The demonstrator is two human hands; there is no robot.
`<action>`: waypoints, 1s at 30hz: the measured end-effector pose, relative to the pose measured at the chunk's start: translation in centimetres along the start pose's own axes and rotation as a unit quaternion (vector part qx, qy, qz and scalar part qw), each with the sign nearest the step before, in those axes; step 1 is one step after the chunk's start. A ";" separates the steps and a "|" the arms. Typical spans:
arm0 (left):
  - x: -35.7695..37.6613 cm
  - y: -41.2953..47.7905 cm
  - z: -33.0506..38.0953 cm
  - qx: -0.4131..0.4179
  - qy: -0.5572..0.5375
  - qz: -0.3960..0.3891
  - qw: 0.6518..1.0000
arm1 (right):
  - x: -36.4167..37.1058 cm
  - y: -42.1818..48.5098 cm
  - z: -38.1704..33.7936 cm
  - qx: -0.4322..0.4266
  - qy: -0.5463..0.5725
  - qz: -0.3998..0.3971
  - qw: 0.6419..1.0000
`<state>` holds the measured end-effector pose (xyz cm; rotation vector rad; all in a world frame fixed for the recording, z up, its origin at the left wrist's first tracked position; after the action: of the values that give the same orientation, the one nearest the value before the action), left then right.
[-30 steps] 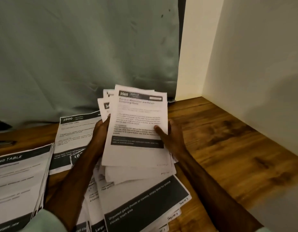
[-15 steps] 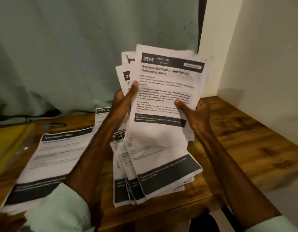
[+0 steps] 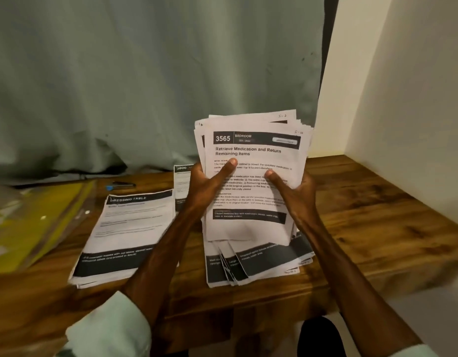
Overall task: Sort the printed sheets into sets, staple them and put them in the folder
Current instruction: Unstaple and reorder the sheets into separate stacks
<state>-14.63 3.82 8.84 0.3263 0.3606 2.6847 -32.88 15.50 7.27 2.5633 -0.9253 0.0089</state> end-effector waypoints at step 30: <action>-0.3 4.5 2.4 0.019 0.078 -0.017 0.997 | 0.7 4.0 -3.0 0.008 -0.010 -0.044 0.999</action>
<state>-15.30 0.21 12.37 0.1200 0.4598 2.6793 -34.41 13.43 11.59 2.6205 -0.8224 -0.0363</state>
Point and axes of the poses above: each hand's wrist, its own y-axis towards the middle knuckle, its own x-axis out of the palm, z = x × y, the point moved 6 cm from there along y, towards the middle knuckle, and after that the axes turned 1 degree about z, right-handed, at the moved point
